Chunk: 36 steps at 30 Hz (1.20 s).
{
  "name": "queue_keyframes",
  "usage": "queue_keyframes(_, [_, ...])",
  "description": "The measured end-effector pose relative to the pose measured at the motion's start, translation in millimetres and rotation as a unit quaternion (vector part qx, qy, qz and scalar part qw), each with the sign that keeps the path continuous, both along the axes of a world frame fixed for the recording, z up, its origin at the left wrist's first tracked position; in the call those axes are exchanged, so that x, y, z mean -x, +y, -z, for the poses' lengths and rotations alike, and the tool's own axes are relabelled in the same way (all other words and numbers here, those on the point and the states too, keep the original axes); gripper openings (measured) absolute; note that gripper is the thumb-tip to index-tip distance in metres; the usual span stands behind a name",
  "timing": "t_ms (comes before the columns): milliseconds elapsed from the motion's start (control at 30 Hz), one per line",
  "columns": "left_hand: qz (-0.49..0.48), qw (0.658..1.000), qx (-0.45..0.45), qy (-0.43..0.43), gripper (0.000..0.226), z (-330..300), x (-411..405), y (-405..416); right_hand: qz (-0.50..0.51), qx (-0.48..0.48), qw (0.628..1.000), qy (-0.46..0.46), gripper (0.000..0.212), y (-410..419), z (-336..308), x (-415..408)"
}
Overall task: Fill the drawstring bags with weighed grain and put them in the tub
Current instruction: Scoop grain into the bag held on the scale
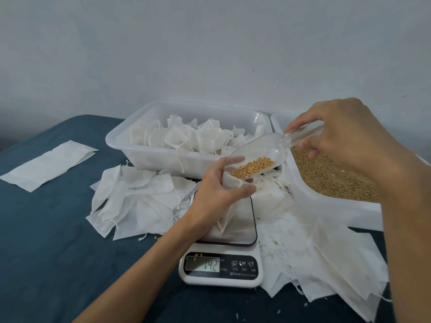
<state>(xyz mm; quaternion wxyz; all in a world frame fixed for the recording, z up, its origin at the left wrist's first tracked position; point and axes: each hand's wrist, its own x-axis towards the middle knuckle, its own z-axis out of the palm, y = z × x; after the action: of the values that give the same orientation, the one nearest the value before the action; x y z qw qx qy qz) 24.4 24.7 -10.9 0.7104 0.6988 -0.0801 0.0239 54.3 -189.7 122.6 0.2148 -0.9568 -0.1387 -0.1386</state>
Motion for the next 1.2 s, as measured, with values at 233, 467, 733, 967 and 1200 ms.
queue_keyframes(233, [-0.003, 1.000, 0.000, 0.005, 0.061, -0.9, 0.1, 0.3, 0.002, 0.000, 1.000, 0.005, 0.035, -0.3, -0.1, -0.5])
queue_keyframes(467, [-0.016, 1.000, -0.004, 0.003, 0.059, -1.0, -0.4, 1.0, 0.002, -0.001, 1.000, 0.019, 0.034, 0.1, 1.9, -1.4])
queue_keyframes(733, [-0.034, 0.999, -0.016, 0.011, 0.060, -1.8, -0.1, 1.8, -0.002, -0.007, 1.000, 0.016, 0.034, 0.1, 3.2, -3.5])
queue_keyframes(967, [-0.035, 0.999, -0.002, 0.013, 0.064, -2.1, -1.1, 0.9, 0.000, -0.008, 1.000, -0.011, 0.037, 3.9, 0.8, -0.9])
queue_keyframes(1200, [-0.038, 0.999, -0.005, 0.017, 0.064, -1.9, -0.9, 0.8, -0.009, -0.012, 1.000, -0.011, 0.036, 4.2, 0.9, 0.1])
